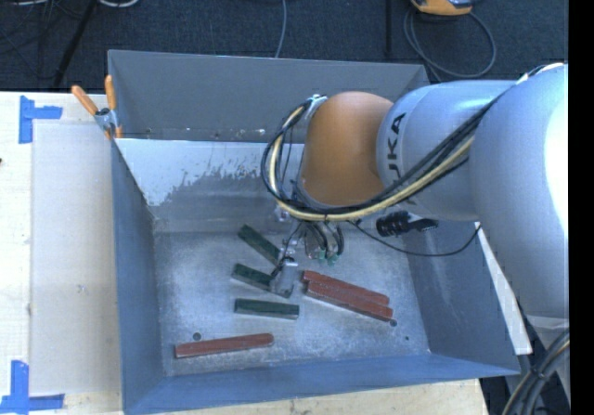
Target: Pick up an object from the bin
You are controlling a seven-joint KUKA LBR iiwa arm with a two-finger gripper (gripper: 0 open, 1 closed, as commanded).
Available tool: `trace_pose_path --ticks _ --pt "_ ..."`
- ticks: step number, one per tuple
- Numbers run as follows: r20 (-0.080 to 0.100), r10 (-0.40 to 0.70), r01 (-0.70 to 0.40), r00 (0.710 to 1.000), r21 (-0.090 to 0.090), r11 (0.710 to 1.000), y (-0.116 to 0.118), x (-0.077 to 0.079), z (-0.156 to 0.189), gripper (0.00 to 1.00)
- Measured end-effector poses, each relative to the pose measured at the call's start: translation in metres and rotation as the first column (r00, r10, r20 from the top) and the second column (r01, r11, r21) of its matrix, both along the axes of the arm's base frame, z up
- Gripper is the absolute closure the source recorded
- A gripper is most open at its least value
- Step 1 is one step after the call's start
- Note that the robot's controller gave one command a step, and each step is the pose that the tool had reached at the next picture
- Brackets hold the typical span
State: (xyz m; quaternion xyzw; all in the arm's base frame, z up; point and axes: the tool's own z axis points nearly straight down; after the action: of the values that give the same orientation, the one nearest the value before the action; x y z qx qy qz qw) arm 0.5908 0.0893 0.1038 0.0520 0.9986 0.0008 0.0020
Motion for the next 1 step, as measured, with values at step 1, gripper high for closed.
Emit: trace_pose_path --ticks 1 --pt "-0.008 -0.11 0.11 0.994 -0.002 0.994 -0.0014 -0.0041 -0.0096 0.0"
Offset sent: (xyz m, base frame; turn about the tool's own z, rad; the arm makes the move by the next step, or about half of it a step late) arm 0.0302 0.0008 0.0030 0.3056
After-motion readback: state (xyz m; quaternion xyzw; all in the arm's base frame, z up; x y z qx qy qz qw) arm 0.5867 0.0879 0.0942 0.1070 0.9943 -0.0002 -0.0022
